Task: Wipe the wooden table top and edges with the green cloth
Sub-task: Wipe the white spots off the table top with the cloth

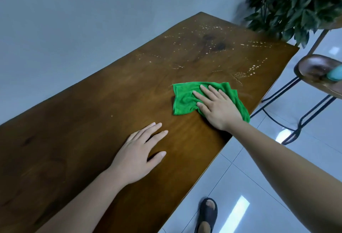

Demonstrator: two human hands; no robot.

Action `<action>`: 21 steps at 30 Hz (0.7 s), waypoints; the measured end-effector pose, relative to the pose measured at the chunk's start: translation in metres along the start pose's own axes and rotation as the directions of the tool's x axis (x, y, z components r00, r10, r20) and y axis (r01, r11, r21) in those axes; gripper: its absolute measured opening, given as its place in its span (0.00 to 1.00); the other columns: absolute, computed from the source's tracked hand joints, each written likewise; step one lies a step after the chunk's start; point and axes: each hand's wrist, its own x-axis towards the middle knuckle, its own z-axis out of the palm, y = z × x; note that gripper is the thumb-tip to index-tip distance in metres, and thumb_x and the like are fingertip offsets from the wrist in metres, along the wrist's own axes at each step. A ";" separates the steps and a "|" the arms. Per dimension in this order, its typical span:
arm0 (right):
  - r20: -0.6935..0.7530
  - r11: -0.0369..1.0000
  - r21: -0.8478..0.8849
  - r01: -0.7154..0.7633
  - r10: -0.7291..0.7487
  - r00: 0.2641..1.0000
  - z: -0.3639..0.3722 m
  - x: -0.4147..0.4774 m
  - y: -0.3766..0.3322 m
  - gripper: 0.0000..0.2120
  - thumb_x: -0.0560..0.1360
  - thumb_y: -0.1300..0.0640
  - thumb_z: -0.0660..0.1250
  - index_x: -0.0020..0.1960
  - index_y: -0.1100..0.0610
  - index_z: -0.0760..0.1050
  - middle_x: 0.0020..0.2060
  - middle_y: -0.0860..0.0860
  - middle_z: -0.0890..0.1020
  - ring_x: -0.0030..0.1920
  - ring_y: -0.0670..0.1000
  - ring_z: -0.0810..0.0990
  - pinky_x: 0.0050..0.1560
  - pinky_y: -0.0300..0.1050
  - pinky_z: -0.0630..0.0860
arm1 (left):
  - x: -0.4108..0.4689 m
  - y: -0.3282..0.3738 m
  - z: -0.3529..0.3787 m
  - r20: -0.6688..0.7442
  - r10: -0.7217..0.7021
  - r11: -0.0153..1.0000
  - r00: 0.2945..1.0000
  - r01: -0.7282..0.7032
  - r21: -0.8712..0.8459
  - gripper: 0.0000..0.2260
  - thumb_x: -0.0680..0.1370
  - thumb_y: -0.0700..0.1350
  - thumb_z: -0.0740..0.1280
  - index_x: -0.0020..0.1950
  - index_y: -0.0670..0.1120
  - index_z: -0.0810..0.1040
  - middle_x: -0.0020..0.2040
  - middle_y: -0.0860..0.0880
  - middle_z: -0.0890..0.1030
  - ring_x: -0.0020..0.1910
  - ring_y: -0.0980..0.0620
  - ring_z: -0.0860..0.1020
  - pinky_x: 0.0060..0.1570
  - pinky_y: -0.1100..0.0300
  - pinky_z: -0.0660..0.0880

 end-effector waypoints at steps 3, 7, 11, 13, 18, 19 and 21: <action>-0.010 0.998 -0.002 -0.057 0.057 0.998 -0.015 0.032 0.052 0.29 0.89 0.34 0.40 0.88 0.36 0.48 0.89 0.43 0.46 0.89 0.48 0.42 0.87 0.53 0.40 | 0.038 0.006 0.000 -0.015 -0.006 1.000 1.000 0.006 0.000 0.31 0.86 0.73 0.47 0.88 0.67 0.56 0.90 0.64 0.51 0.89 0.61 0.48 0.85 0.49 0.54; -0.014 0.994 0.004 -0.111 0.111 0.994 -0.034 0.077 0.120 0.29 0.88 0.33 0.39 0.88 0.36 0.47 0.89 0.43 0.46 0.89 0.49 0.43 0.87 0.54 0.42 | 0.087 0.019 0.001 -0.025 -0.012 1.000 1.000 0.012 -0.004 0.29 0.87 0.70 0.51 0.88 0.67 0.56 0.90 0.65 0.50 0.89 0.62 0.47 0.84 0.50 0.52; -0.010 0.988 0.009 -0.151 0.151 0.988 -0.054 0.120 0.176 0.29 0.88 0.33 0.39 0.88 0.35 0.46 0.89 0.43 0.46 0.89 0.49 0.43 0.87 0.54 0.42 | 0.113 0.028 0.002 -0.030 -0.022 1.000 0.999 0.022 0.009 0.28 0.88 0.68 0.53 0.88 0.68 0.54 0.89 0.67 0.48 0.88 0.63 0.45 0.85 0.49 0.52; -0.010 0.984 0.016 -0.175 0.175 0.985 -0.063 0.141 0.199 0.29 0.88 0.33 0.39 0.88 0.35 0.47 0.89 0.43 0.47 0.89 0.50 0.43 0.87 0.54 0.42 | 0.120 0.030 0.002 -0.035 -0.024 1.000 0.999 0.024 0.007 0.28 0.88 0.67 0.54 0.88 0.67 0.55 0.89 0.66 0.49 0.89 0.62 0.46 0.85 0.47 0.55; -0.005 0.974 0.016 -0.228 0.228 0.974 -0.072 0.183 0.228 0.29 0.88 0.34 0.40 0.89 0.36 0.47 0.89 0.45 0.47 0.89 0.51 0.43 0.87 0.56 0.42 | 0.122 0.033 0.000 -0.035 -0.039 0.999 0.999 0.039 0.011 0.28 0.88 0.67 0.53 0.89 0.66 0.56 0.89 0.65 0.51 0.89 0.60 0.48 0.85 0.45 0.60; -0.003 0.974 0.011 -0.228 0.228 0.974 -0.072 0.188 0.230 0.29 0.88 0.35 0.40 0.89 0.37 0.47 0.89 0.45 0.47 0.89 0.52 0.43 0.87 0.56 0.42 | 0.122 0.033 0.000 -0.033 -0.039 0.999 0.999 0.040 0.011 0.28 0.88 0.67 0.53 0.89 0.67 0.56 0.89 0.66 0.51 0.89 0.60 0.48 0.85 0.45 0.60; 0.010 0.979 -0.002 -0.205 0.205 0.979 -0.072 0.190 0.230 0.29 0.89 0.35 0.40 0.89 0.37 0.47 0.89 0.44 0.47 0.89 0.52 0.43 0.87 0.56 0.41 | 0.122 0.033 0.000 -0.033 -0.035 0.999 0.999 0.035 0.009 0.27 0.89 0.66 0.54 0.89 0.67 0.56 0.89 0.66 0.51 0.89 0.60 0.49 0.85 0.45 0.60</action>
